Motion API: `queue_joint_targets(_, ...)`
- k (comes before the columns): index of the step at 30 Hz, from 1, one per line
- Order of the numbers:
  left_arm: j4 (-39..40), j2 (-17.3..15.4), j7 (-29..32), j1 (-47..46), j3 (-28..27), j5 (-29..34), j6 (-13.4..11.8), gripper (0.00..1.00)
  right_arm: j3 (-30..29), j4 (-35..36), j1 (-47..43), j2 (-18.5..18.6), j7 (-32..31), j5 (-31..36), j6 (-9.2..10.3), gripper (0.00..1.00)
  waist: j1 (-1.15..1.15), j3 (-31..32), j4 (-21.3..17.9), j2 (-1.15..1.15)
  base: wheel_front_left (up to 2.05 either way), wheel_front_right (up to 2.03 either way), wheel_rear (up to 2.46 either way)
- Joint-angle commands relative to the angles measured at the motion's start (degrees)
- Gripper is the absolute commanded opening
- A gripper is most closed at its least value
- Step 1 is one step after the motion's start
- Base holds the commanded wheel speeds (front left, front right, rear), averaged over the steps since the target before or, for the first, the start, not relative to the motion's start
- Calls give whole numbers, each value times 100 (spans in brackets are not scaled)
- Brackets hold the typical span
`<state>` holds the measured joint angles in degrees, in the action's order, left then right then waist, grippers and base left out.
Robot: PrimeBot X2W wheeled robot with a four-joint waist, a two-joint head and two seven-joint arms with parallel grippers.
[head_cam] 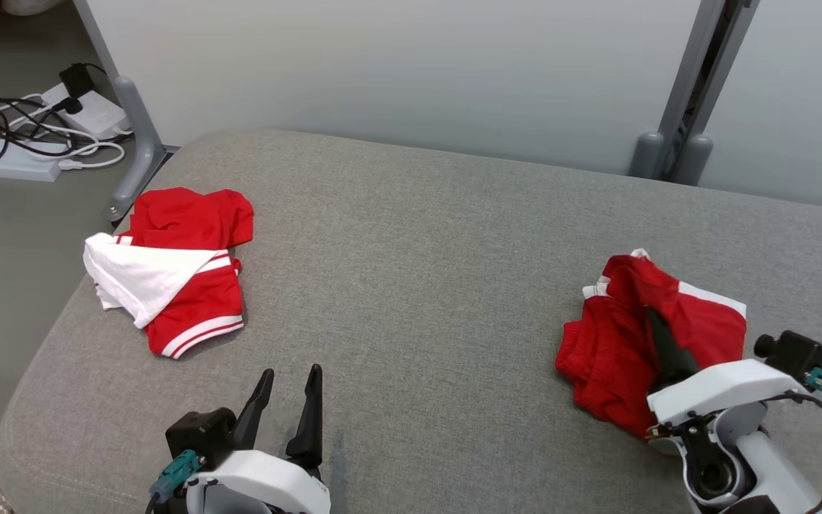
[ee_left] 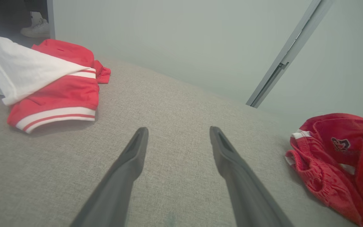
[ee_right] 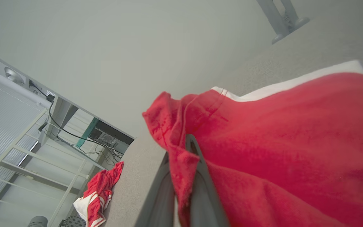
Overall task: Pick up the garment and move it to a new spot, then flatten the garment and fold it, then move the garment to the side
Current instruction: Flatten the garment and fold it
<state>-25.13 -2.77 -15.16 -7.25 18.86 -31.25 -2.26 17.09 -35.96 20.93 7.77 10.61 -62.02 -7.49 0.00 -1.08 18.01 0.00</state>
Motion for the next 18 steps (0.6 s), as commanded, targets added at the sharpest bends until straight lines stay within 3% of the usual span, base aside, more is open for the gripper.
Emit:
queue_joint_targets(1,0,-24,-8,-22,-8,-2,-9,100,46,-59,52,22,-2,57,0,0,0,-8,22,0,0,0,0)
queue_joint_targets(13,24,-24,-8,-17,36,-72,-27,100,746,-668,241,-130,-24,229,1,0,0,-77,101,0,0,0,0)
queue_joint_targets(14,22,-24,-8,-22,41,-86,-28,100,794,-732,265,-116,14,284,1,38,0,-79,104,0,0,0,0)
queue_joint_targets(15,3,-24,-8,-9,44,-104,-39,100,962,-995,327,-193,69,289,1,100,0,-67,104,0,0,0,0)
queue_joint_targets(18,-7,-24,-8,-3,44,-111,-42,100,1174,-856,299,-165,93,310,1,100,0,-49,97,0,0,0,0)
